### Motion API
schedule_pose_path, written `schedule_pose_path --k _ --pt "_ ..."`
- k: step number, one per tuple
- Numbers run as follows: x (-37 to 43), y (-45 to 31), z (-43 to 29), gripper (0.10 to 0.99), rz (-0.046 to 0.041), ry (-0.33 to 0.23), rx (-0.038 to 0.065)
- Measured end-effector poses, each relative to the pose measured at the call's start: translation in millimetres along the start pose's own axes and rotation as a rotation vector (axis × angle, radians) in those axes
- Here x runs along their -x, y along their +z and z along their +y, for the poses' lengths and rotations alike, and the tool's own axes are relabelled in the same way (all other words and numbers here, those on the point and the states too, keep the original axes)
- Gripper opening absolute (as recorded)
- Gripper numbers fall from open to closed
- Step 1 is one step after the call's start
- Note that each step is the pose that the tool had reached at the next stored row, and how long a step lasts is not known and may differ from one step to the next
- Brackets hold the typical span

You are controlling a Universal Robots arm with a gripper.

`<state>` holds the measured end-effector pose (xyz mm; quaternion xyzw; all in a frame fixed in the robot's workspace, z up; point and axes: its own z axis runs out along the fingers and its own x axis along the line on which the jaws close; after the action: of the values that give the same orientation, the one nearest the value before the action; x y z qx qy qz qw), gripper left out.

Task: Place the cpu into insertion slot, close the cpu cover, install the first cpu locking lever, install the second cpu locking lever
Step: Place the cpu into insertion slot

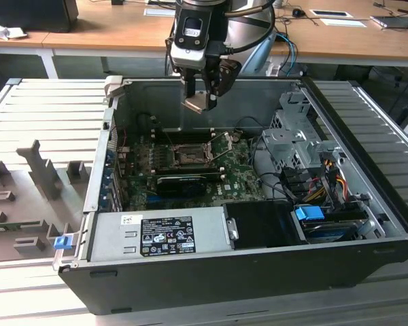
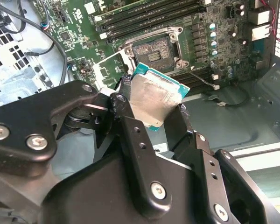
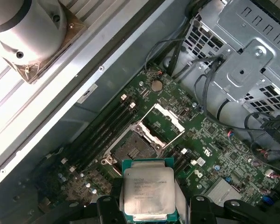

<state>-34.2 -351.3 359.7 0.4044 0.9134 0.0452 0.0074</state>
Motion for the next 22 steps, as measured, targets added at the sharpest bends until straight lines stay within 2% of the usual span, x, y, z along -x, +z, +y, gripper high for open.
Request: schedule_pose_path --k 16,22 --pt "0.0 0.1 0.0 0.525 -0.0096 0.108 0.002" --pt "0.0 0.2 0.0 0.525 -0.0167 0.189 0.004"
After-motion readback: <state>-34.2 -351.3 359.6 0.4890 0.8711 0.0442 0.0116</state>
